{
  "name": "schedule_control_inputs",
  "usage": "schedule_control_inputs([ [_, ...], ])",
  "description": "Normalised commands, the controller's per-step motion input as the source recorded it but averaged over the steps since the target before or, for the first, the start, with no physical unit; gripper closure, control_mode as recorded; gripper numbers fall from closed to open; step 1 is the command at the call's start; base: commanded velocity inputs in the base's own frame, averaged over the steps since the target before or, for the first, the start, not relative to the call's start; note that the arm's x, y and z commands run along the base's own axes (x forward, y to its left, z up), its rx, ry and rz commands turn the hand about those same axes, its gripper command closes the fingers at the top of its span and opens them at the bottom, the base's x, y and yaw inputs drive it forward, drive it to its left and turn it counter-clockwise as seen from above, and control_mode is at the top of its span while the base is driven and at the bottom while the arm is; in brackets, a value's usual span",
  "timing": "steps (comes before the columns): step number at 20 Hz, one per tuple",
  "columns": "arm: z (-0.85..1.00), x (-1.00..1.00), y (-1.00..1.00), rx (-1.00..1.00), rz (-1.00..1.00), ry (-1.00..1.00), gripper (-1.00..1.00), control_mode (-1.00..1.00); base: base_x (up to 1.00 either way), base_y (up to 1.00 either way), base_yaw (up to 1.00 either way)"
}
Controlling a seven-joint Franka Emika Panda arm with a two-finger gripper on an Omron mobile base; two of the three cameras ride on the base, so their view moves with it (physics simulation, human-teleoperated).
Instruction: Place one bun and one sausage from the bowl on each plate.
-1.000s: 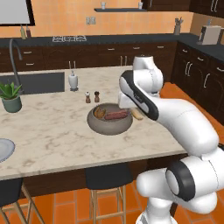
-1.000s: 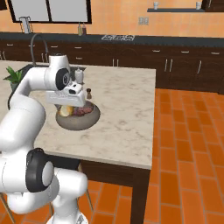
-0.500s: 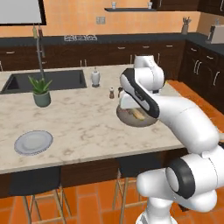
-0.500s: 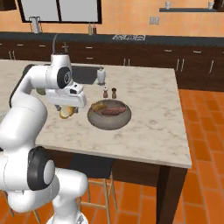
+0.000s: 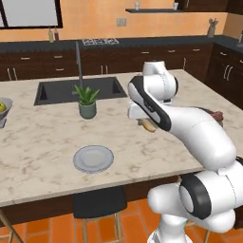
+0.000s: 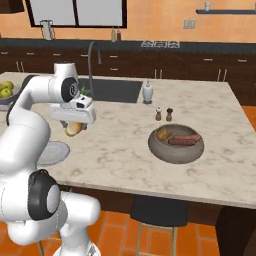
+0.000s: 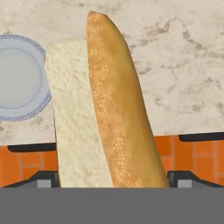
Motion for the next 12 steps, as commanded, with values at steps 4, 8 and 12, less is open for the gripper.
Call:
schedule_control_inputs([
  [4, 0.0, 0.11, 0.01, 0.0, 0.0, 0.06, 1.0, -1.0, 0.74, 0.02, -0.08],
  [8, -0.45, 0.05, 0.62, 0.0, 0.02, 0.22, 1.0, -1.0, 0.0, 0.0, 0.0],
  [12, -0.74, 0.0, 1.0, -0.01, 0.09, 0.19, 1.0, -1.0, 0.0, 0.0, 0.0],
])
